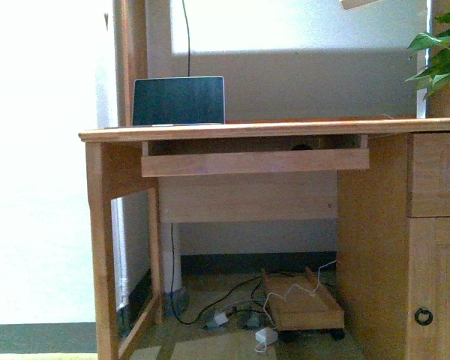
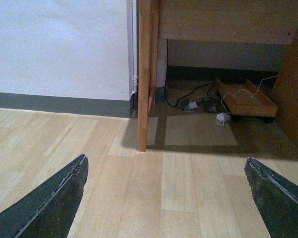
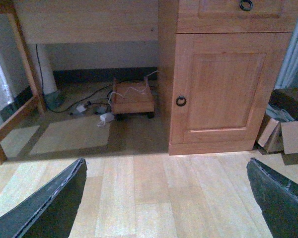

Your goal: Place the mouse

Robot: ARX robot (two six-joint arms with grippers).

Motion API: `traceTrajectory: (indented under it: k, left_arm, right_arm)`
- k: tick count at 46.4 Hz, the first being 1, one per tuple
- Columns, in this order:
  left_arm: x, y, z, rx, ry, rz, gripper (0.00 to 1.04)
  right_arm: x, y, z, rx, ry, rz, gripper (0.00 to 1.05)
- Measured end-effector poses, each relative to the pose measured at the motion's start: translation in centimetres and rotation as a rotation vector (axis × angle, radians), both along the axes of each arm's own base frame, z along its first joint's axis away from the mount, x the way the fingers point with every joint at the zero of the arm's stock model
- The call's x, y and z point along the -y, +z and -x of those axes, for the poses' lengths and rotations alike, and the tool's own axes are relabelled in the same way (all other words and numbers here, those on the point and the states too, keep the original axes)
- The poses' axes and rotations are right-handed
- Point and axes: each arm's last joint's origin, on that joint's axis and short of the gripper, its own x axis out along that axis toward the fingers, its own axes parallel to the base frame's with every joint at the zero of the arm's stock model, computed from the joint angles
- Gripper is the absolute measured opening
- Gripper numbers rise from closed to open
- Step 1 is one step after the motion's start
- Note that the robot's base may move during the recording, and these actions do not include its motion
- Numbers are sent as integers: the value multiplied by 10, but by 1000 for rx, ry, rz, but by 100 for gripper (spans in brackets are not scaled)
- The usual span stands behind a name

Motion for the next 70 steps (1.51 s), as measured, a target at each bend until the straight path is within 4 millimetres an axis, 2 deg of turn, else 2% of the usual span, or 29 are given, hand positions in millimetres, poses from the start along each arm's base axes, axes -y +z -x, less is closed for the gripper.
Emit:
traceTrajectory:
  k: [70]
  left_arm:
    - [0, 0, 0, 0, 0, 0, 97]
  right_arm:
    - [0, 0, 0, 0, 0, 0, 97]
